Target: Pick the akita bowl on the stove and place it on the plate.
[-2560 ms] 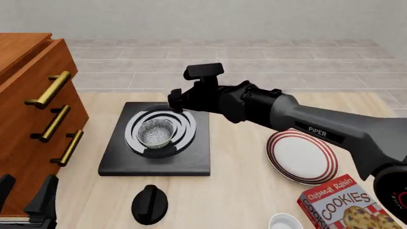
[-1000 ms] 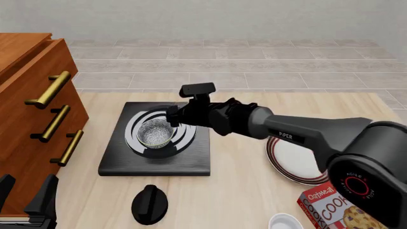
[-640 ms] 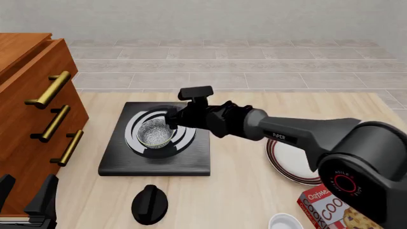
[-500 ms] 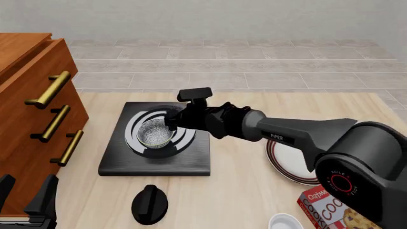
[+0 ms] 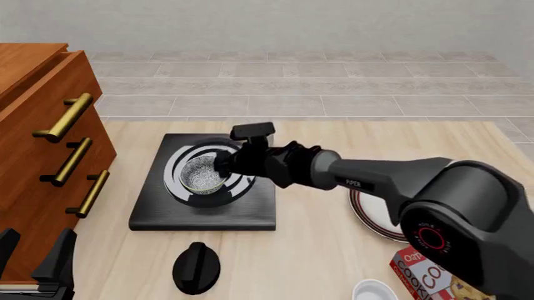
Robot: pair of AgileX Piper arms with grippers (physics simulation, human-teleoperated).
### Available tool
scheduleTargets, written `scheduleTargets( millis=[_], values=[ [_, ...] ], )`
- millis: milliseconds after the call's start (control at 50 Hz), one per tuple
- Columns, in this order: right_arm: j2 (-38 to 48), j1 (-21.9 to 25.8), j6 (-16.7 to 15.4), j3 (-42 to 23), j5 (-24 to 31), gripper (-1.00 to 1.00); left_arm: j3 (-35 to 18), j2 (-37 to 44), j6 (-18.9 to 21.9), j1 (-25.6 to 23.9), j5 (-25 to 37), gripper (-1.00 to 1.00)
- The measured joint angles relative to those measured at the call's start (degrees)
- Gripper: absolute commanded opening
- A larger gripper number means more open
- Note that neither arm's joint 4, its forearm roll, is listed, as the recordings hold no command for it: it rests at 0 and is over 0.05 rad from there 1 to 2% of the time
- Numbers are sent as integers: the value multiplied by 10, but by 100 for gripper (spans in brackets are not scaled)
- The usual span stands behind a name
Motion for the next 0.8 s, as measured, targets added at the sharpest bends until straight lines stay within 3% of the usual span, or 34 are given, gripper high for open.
scheduleTargets(
  millis=[640, 660, 800],
  values=[
    [22, 6, 5, -7, -6, 100, 0, 0, 0, 0, 0, 100],
    [22, 6, 5, -6, -7, -100, 0, 0, 0, 0, 0, 100],
    [20, 9, 8, -1, -15, -100, 0, 0, 0, 0, 0, 100]
  ],
)
